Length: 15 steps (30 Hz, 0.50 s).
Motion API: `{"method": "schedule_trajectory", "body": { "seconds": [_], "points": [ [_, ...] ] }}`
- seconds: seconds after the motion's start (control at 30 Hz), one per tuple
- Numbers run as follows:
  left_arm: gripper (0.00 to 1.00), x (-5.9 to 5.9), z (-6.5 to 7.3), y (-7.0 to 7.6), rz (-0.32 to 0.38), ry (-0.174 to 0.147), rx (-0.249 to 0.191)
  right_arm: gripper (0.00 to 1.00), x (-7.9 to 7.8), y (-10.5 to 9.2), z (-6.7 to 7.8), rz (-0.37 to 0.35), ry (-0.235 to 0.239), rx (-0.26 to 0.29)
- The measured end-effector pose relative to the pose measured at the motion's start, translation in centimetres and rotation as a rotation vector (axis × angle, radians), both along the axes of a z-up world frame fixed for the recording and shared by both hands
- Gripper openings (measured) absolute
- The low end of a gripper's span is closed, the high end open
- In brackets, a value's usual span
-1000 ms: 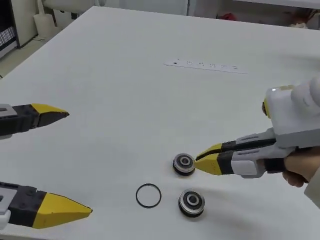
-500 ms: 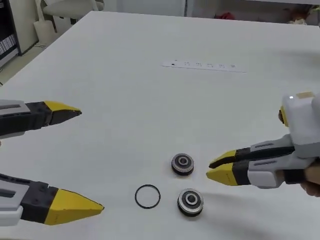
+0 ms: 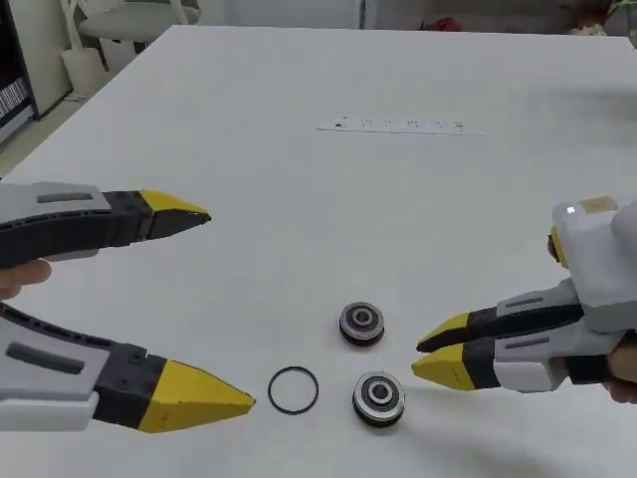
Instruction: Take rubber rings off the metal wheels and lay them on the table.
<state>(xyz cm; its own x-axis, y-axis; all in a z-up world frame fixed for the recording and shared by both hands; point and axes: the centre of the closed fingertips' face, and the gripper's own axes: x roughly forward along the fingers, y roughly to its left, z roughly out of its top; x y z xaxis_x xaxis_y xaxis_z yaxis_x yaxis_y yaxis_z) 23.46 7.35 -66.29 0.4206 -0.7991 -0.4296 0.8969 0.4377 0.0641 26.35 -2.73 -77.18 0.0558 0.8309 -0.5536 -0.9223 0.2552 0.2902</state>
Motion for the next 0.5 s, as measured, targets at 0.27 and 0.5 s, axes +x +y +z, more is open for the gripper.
{"method": "schedule_trajectory", "body": {
  "seconds": [0.27, 0.5],
  "points": [
    [0.78, 1.0, -0.8, -3.5, -0.071, -0.007, 0.027, 0.13, -0.8, 0.1, -1.4, 0.040, -0.002, -0.032],
    [0.67, 1.7, -2.1, -6.6, -0.137, -0.005, 0.033, 0.14, -1.5, 0.3, -2.3, 0.074, 0.003, -0.049]
  ]
}}
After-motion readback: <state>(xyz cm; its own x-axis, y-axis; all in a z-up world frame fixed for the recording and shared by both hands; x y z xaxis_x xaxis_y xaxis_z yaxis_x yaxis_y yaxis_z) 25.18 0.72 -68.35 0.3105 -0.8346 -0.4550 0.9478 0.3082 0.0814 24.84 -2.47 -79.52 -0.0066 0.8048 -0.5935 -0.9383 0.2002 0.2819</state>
